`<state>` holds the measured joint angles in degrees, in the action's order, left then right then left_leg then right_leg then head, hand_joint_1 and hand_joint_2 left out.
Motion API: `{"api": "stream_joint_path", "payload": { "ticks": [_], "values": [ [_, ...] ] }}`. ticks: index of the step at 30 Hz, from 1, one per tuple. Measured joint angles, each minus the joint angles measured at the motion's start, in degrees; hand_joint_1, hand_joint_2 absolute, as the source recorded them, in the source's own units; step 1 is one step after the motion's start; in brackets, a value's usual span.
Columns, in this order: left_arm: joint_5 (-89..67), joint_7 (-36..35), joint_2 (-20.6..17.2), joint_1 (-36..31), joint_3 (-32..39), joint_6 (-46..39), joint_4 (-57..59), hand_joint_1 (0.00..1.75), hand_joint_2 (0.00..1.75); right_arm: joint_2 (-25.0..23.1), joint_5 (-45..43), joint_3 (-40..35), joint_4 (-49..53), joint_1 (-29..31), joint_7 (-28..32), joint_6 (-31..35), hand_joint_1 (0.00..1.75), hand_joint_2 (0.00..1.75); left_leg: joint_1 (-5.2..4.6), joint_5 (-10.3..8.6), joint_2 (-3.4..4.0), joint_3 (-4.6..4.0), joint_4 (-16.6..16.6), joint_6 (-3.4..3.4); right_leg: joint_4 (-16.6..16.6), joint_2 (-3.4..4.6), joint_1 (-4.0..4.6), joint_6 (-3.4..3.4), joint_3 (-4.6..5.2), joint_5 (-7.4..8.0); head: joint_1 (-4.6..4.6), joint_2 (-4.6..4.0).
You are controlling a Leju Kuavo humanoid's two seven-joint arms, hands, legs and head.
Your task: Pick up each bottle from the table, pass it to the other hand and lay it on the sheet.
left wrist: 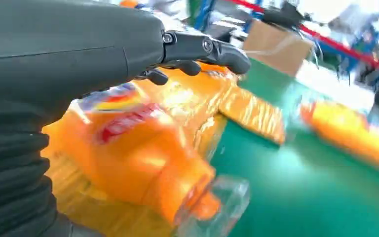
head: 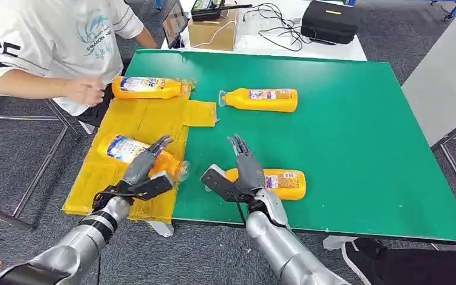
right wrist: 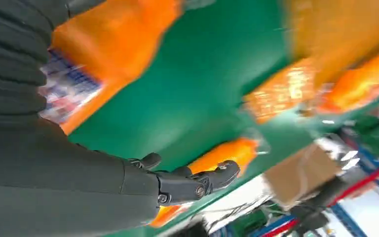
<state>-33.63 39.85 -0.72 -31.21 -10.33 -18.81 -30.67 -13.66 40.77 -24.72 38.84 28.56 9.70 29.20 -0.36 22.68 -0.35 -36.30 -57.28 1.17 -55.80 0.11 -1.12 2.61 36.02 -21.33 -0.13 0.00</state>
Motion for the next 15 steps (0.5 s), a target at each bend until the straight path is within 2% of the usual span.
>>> {"api": "stream_joint_path", "payload": {
  "ticks": [7, 15],
  "values": [
    [11.1, 0.2, 0.7, 4.3, 6.0, 6.7, -10.7, 0.0, 1.75, 3.8, 7.6, 0.0, 1.9, -2.7, -4.7, 0.7, 0.0, 1.75, 0.0, 0.01, -0.01, -0.02, 0.0, 0.01, 0.0, 0.0, 0.01, 0.0, 0.03, 0.0, -0.02, 0.0],
    [19.6, 0.2, 2.3, 5.0, 11.1, 17.4, -16.5, 0.0, 1.75, 7.7, 16.8, 1.8, 9.3, -7.2, -10.0, -0.6, 0.0, 1.75, 0.0, 0.01, -0.03, -0.04, 0.0, 0.01, 0.0, 0.0, 0.0, 0.01, 0.02, 0.0, 0.0, 0.02]
  ]
}}
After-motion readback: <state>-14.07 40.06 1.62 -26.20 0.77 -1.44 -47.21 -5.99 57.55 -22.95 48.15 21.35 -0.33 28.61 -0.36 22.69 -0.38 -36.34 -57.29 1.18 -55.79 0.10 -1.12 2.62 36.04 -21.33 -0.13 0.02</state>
